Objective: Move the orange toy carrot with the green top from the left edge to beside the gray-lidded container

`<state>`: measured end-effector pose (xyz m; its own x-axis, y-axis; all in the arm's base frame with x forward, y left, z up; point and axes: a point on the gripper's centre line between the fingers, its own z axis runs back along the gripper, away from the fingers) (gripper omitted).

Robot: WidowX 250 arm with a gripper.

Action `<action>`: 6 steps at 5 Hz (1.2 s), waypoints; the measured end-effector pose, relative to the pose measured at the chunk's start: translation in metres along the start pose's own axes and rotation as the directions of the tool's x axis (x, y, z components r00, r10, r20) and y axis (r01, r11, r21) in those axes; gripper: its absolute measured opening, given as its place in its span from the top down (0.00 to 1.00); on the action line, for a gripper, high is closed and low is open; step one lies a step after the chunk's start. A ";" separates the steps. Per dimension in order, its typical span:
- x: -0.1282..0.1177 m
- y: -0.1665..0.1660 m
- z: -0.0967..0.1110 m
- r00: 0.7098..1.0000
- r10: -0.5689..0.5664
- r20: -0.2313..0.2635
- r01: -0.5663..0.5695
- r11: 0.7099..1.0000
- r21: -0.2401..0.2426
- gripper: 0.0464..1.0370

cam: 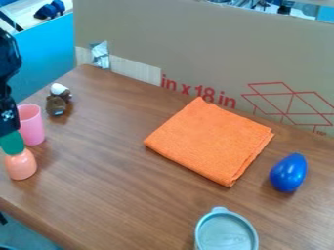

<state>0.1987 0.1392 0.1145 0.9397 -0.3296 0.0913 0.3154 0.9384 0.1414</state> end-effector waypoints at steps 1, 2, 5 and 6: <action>0.004 -0.002 -0.010 1.000 -0.007 0.024 0.008 1.000 -0.015 0.03; 0.010 -0.003 -0.018 0.999 -0.014 0.029 0.015 1.000 -0.019 0.03; 0.005 -0.007 -0.025 0.999 0.040 0.024 -0.040 0.998 -0.039 0.67; 0.006 -0.008 -0.024 0.999 0.040 0.028 -0.039 0.999 -0.038 0.84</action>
<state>0.2051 0.1321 0.0901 0.9476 -0.2945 0.1240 0.2833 0.9538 0.1005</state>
